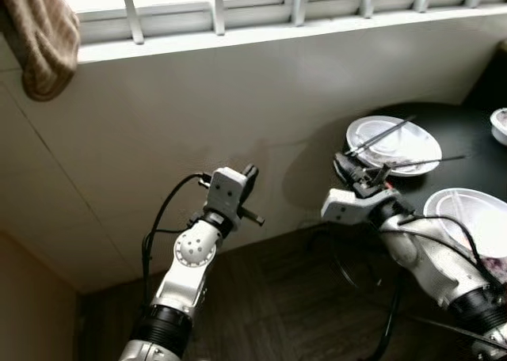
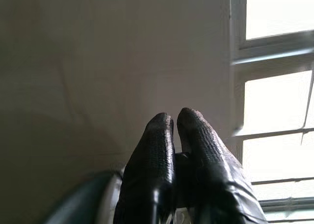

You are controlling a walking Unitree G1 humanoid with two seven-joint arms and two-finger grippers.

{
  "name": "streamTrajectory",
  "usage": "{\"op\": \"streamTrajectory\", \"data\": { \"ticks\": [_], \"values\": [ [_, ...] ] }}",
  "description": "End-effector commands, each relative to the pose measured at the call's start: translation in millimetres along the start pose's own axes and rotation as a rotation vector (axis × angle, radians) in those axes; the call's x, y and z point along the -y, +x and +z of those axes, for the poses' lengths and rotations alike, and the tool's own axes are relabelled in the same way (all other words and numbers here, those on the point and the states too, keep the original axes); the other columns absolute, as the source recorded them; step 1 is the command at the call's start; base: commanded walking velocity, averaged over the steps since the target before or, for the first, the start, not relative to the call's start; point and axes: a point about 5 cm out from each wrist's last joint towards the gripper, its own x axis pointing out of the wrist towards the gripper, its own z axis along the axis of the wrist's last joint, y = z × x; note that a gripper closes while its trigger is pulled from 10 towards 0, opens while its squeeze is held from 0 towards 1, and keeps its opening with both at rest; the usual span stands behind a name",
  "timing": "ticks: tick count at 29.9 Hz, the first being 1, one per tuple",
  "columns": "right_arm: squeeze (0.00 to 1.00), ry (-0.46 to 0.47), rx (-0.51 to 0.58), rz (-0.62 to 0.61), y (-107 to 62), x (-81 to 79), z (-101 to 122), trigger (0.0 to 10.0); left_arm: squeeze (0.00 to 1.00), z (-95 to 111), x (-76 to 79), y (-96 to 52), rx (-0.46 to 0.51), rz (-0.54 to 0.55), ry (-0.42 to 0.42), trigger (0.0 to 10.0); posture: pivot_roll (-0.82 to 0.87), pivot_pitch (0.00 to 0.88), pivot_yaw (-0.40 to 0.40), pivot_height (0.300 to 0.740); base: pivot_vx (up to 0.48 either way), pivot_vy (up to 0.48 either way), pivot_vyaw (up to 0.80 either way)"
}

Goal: Kitchen organization

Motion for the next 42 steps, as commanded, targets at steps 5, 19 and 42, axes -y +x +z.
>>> {"op": "streamTrajectory", "data": {
  "ticks": [5, 19, 42],
  "values": [
    [0.0, 0.117, 0.072, -0.059, -5.1, 4.4, 33, 2.6, 0.0, 0, -2.8, 1.7, -0.006, 0.004, 0.006, 10.0, 0.06, 0.0, -0.049, 0.74, 0.0, 0.0, 0.8],
    [0.0, 0.163, 0.082, -0.078, -0.3, 13.5, 48, 3.5, 0.0, -1, -3.7, 3.9, -0.01, -0.001, 0.011, 10.0, 0.06, 0.0, -0.047, 0.74, 0.0, 0.0, 0.8],
    [0.0, 0.459, -0.034, -0.058, -0.8, -4.4, 56, 10.0, 0.0, -3, -4.0, 2.6, -0.015, 0.001, 0.018, 10.0, 0.08, 0.0, -0.046, 0.74, 0.0, 0.0, 0.8]
  ]
}}
